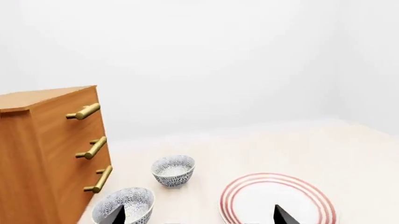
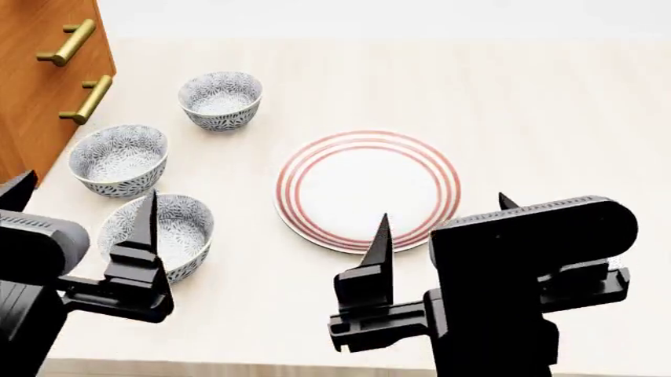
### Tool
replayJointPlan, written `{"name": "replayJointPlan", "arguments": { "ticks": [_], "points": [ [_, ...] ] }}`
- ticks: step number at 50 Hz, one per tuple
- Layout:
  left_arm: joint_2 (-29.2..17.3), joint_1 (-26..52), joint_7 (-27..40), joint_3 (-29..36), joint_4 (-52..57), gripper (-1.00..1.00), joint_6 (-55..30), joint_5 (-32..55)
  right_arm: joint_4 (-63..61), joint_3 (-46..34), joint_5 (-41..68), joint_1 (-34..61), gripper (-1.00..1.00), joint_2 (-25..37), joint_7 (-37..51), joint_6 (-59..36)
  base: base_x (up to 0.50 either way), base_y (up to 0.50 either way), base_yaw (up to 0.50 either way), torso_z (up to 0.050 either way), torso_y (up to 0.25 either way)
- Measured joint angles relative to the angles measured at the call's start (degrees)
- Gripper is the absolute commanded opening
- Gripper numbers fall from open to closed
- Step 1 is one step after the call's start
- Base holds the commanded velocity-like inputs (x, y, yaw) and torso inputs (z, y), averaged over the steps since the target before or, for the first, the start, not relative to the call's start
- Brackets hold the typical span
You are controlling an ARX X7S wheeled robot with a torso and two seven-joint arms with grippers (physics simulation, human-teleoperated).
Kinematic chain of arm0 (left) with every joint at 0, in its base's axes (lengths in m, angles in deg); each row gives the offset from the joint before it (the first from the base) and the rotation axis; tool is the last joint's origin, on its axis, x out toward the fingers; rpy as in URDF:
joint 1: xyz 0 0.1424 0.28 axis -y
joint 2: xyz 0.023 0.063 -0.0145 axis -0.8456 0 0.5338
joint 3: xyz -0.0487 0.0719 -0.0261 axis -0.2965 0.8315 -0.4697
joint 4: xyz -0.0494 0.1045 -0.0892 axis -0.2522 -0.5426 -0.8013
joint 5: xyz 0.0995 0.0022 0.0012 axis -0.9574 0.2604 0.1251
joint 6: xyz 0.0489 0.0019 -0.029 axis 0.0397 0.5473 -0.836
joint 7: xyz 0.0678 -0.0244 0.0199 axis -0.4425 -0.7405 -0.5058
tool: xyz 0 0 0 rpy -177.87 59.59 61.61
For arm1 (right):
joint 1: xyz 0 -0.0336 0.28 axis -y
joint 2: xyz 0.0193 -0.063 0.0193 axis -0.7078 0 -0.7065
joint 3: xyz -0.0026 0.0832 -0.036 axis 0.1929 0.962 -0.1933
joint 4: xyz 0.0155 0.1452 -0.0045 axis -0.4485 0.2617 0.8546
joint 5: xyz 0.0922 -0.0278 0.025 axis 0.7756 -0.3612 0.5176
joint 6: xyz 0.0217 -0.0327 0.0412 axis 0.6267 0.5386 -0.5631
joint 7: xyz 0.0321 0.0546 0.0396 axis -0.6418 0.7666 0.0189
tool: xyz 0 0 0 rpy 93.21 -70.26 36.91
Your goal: Put the bowl at the front on the plate.
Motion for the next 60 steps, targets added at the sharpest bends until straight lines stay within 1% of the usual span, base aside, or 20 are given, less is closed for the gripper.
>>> {"name": "replayJointPlan", "arguments": {
  "ticks": [5, 9, 11, 15, 23, 30, 38, 48, 60],
  "points": [
    [0.5, 7.0, 1.4, -1.2, 1.0, 1.00, -6.7, 3.4, 3.3, 1.2, 16.8, 7.4, 1.00, 3.2, 11.9, -2.9, 0.00, 0.00, 0.00, 0.000, 0.000],
    [0.0, 12.1, 5.6, -2.5, 0.1, 1.00, -10.1, 9.6, 6.6, 1.1, 28.6, 13.3, 1.00, 5.6, 20.7, -4.1, 0.00, 0.00, 0.00, 0.000, 0.000],
    [-0.6, 14.5, 8.8, -3.4, -0.7, 1.00, -11.4, 14.2, 8.2, 0.7, 33.7, 16.0, 1.00, 6.8, 24.5, -4.4, 0.00, 0.00, 0.00, 0.000, 0.000],
    [-2.1, 19.6, 17.2, -5.3, -3.2, 1.00, -13.2, 25.9, 11.3, -0.6, 42.1, 21.0, 1.00, 8.7, 30.9, -4.7, 0.00, 0.00, 0.00, 0.000, 0.000],
    [-4.5, 29.0, 31.9, -7.3, -8.5, 1.00, -15.1, 45.4, 16.5, -3.9, 53.4, 29.7, 1.00, 11.8, 39.2, -4.5, 0.00, 0.00, 0.00, 0.000, 0.000],
    [-5.8, 36.0, 42.0, -7.9, -13.0, 1.00, -15.5, 58.2, 20.2, -7.2, 59.9, 36.7, 1.00, 13.8, 43.8, -4.1, 0.00, 0.00, 0.00, 0.000, 0.000],
    [-6.9, 41.9, 48.9, -7.6, -17.2, 1.00, -14.8, 66.5, 23.4, -10.5, 64.1, 42.9, 1.00, 15.3, 46.2, -3.9, 0.00, 0.00, 0.00, 0.000, 0.000],
    [-8.2, 45.3, 53.1, -6.4, -19.6, 1.00, -13.6, 71.5, 26.0, -13.9, 66.6, 47.3, 1.00, 16.6, 47.2, -3.4, 0.01, 0.00, 0.00, 0.000, 0.000],
    [-9.8, 45.9, 54.4, -4.9, -20.2, 1.00, -11.7, 73.4, 27.4, -16.8, 68.3, 49.1, 1.00, 17.9, 47.8, -2.2, 0.18, 0.00, 0.00, 0.000, 0.000]
  ]
}}
